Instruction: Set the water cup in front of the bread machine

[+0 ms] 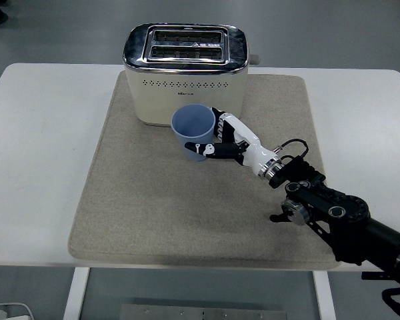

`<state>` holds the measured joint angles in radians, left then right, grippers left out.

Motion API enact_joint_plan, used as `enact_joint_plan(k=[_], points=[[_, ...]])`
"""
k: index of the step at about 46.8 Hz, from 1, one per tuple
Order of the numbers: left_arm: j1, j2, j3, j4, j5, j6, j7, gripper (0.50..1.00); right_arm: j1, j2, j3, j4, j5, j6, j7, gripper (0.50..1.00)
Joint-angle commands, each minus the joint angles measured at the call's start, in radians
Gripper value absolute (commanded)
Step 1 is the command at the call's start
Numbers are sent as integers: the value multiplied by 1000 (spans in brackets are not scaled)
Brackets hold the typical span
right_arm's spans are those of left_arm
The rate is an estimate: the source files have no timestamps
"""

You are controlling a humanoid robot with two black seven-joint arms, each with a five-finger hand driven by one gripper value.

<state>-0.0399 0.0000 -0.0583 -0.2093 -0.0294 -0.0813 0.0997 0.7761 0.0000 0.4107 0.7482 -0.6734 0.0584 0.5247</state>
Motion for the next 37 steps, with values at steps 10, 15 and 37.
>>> enact_joint_plan(k=[10, 15, 37], points=[[0, 0, 0, -1, 0, 0, 0, 1000, -6, 0, 2, 5, 0, 0, -5, 919], [0, 0, 0, -1, -1, 0, 0, 1000, -12, 0, 0, 5, 0, 1, -6, 921], [0, 0, 0, -1, -1, 0, 0, 1000, -8, 0, -10, 6, 0, 9, -9, 919]])
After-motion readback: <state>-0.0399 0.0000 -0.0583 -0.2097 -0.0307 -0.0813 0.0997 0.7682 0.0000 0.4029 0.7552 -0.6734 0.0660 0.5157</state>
